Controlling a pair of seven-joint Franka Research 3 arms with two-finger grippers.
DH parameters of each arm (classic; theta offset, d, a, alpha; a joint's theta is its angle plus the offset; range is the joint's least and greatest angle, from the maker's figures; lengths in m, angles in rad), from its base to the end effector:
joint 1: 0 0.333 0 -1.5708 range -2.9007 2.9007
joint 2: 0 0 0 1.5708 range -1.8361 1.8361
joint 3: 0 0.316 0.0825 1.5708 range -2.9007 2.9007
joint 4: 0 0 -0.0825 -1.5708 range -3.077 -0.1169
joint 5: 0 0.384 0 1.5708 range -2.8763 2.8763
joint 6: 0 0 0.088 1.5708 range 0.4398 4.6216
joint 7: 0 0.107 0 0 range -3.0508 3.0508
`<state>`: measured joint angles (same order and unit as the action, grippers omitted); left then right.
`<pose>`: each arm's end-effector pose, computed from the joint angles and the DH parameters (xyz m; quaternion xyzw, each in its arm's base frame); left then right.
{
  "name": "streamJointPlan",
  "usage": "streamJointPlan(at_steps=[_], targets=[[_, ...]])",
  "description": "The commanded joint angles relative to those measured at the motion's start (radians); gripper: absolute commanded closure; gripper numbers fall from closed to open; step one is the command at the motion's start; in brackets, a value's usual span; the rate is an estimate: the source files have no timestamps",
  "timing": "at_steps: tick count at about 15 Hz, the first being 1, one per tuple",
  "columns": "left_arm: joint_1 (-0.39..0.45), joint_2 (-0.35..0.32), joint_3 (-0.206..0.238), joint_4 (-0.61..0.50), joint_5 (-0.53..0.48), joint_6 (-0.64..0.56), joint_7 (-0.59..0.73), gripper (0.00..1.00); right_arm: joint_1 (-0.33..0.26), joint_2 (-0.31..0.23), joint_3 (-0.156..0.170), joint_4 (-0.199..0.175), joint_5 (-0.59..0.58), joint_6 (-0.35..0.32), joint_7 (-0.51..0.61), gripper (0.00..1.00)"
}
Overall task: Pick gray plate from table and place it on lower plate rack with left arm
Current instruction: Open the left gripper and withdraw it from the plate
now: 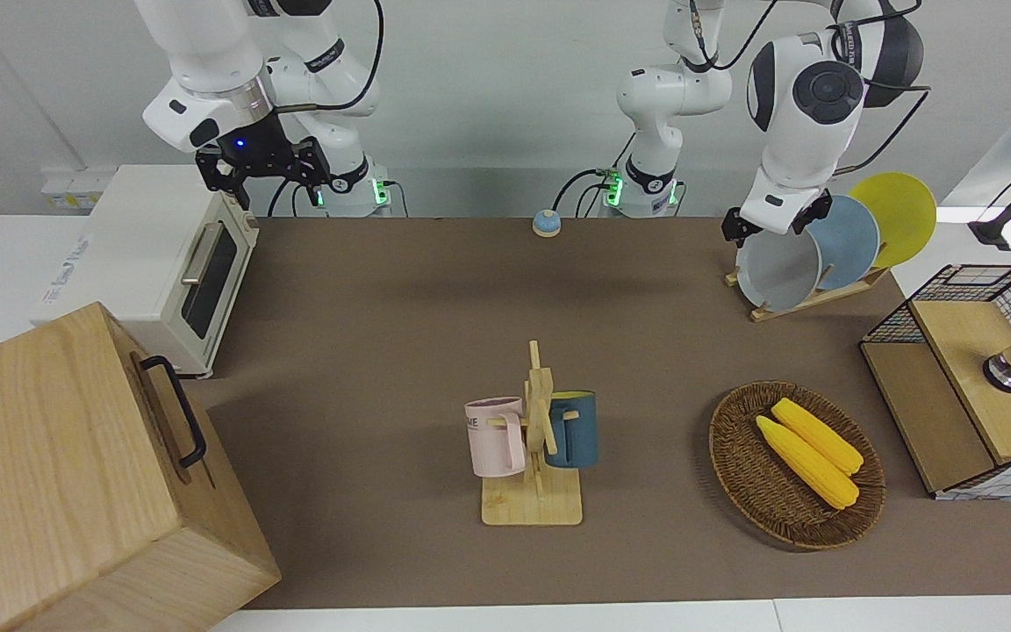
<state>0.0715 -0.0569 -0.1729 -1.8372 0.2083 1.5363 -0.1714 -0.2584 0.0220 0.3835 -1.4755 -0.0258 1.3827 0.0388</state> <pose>0.5168 -0.0315 0.5310 -0.9863 -0.0261 0.1056 0.1239 0.5375 0.0618 0.6420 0.9975 0.0416 -0.0557 0.0133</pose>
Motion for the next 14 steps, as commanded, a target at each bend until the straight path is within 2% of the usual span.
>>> streamJointPlan(at_steps=[1, 5, 7, 14], targets=[[-0.001, 0.002, 0.009, 0.076, -0.119, 0.007, 0.023, 0.00, -0.024, -0.002, 0.020, 0.006, -0.006, -0.011, 0.012, 0.017], [0.004, 0.000, 0.012, 0.118, -0.228, 0.007, 0.084, 0.00, -0.024, -0.002, 0.021, 0.007, -0.006, -0.011, 0.012, 0.017], [0.001, 0.002, 0.015, 0.166, -0.234, 0.005, 0.087, 0.00, -0.024, -0.002, 0.021, 0.006, -0.006, -0.011, 0.012, 0.017], [-0.001, 0.003, 0.013, 0.217, -0.236, -0.015, 0.081, 0.00, -0.024, -0.002, 0.021, 0.007, -0.006, -0.011, 0.012, 0.017]])
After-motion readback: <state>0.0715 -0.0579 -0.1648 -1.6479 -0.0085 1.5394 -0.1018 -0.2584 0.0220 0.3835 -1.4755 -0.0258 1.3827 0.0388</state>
